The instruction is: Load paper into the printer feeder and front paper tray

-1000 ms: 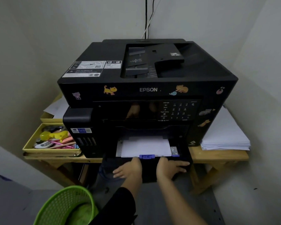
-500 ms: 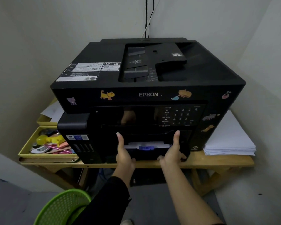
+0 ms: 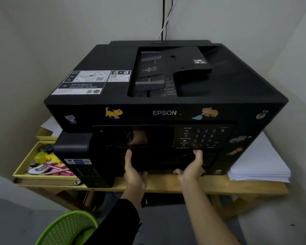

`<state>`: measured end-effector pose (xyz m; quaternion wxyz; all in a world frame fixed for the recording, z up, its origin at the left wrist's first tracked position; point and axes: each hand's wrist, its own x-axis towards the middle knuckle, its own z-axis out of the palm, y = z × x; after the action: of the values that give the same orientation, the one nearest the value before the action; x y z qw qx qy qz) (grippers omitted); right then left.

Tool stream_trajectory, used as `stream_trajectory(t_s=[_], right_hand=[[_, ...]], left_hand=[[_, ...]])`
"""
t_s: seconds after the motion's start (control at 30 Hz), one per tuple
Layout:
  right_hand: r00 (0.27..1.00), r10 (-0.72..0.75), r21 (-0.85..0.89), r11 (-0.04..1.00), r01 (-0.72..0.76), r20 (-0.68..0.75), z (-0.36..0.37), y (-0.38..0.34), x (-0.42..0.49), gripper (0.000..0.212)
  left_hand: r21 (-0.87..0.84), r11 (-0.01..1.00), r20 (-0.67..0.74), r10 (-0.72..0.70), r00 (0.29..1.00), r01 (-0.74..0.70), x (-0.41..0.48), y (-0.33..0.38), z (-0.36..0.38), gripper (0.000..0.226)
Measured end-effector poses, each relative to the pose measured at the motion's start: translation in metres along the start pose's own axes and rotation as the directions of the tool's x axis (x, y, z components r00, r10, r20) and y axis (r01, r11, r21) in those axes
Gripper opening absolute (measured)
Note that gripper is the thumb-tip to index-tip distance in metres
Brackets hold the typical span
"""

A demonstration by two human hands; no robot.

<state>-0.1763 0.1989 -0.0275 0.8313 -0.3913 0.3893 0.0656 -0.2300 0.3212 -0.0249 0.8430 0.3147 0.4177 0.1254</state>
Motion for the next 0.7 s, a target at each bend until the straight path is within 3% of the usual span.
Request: stream_trajectory(t_s=[0.07, 0.17, 0.27, 0.4, 0.53, 0.63, 0.7], right_hand=[[1.000, -0.009, 0.030, 1.000, 0.008, 0.009, 0.002, 0.000, 0.005, 0.084], [0.999, -0.014, 0.054, 0.998, 0.011, 0.043, 0.002, 0.003, 0.009, 0.082], [0.997, -0.022, 0.046, 0.999, 0.019, 0.076, -0.001, 0.003, 0.009, 0.076], [0.992, -0.025, -0.001, 1.000, 0.026, 0.121, -0.003, 0.002, 0.006, 0.078], [0.985, -0.002, -0.106, 0.994, 0.020, 0.170, -0.013, -0.004, 0.003, 0.094], [0.986, -0.004, -0.216, 0.976, 0.040, 0.164, -0.021, -0.010, -0.006, 0.110], [0.989, -0.070, -0.290, 0.951, 0.104, 0.127, -0.027, -0.013, -0.012, 0.105]], left_hand=[[-0.016, 1.000, 0.008, 0.016, 1.000, -0.015, 0.003, 0.001, -0.001, 0.070], [-0.001, 0.999, 0.039, 0.032, 0.999, -0.032, 0.005, 0.001, -0.002, 0.033], [-0.007, 1.000, 0.044, 0.019, 0.999, -0.018, 0.004, 0.002, 0.000, 0.024], [0.022, 1.000, 0.097, 0.004, 0.995, -0.006, -0.001, 0.006, 0.000, 0.047], [0.206, 0.978, 0.131, -0.054, 0.990, 0.026, -0.006, 0.012, -0.007, 0.075], [0.392, 0.920, 0.070, -0.051, 0.996, 0.019, -0.015, 0.015, -0.009, 0.106], [0.497, 0.867, -0.013, -0.021, 1.000, 0.025, -0.022, 0.014, -0.008, 0.122]])
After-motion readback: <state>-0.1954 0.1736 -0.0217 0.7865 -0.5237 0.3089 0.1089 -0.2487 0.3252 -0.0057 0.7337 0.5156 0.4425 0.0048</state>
